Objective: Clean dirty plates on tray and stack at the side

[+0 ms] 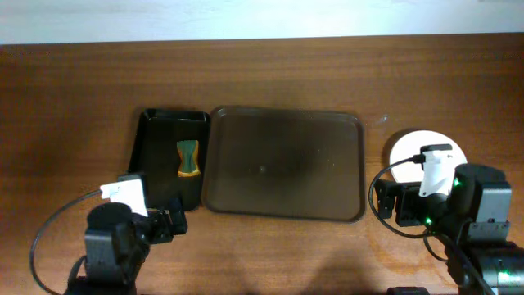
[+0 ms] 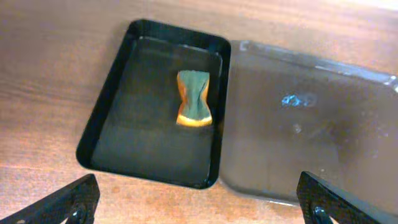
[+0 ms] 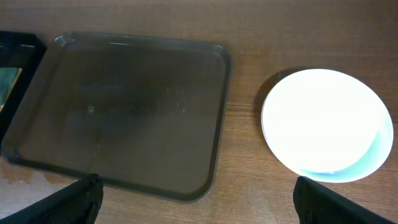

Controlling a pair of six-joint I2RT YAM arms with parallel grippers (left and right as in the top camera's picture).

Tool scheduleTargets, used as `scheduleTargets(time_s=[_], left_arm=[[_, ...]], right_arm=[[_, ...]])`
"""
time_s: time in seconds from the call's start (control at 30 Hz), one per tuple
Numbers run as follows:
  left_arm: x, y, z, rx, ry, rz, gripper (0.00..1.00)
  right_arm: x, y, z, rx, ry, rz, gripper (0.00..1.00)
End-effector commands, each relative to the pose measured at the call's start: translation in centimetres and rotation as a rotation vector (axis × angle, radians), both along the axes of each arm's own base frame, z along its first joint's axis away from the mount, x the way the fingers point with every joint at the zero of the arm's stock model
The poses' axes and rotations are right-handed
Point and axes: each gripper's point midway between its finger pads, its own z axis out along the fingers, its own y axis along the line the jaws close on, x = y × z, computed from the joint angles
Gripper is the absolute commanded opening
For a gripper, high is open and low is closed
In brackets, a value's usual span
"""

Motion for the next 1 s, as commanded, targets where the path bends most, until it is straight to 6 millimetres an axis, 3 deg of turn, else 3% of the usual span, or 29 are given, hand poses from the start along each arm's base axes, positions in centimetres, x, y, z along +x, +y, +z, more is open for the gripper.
scheduleTargets(time_s=[0.0, 0.23, 0.3, 0.47, 0.7, 0.87, 0.97], left_arm=[[-0.2, -0.1, -0.2, -0.007, -0.003, -0.002, 1.0], [-0.2, -0.1, -0.2, -0.008, -0.002, -0.002, 1.0], [-0.2, -0.1, -0.2, -0.007, -0.002, -0.002, 1.0], [-0.2, -0.1, -0.2, -0.008, -0.002, -0.002, 1.0], [-0.2, -0.1, -0.2, -0.008, -0.002, -0.002, 1.0], [-0.2, -0.1, -0.2, -0.008, -0.002, -0.002, 1.0], [-0.2, -0.1, -0.2, -0.008, -0.002, -0.002, 1.0]], right_arm=[[0.1, -0.2, -0.7, -0.006, 0.025, -0.013, 0.98], [1.2, -0.2, -2.8, -0.004, 0.119, -0.013, 0.98], [0.5, -0.5, -2.8, -0.022, 0.109, -0.023, 0.98], [0.3, -1.0, -0.5, -0.038, -0.271, -0.047, 0.99], [-0.1, 0.8, -1.7, -0.004, -0.743, 0.023, 0.98], [1.4, -0.1, -3.2, -0.02, -0.883, -0.031, 0.98], [1.9, -0.5, -5.9, -0.05, -0.831, -0.045, 0.98]])
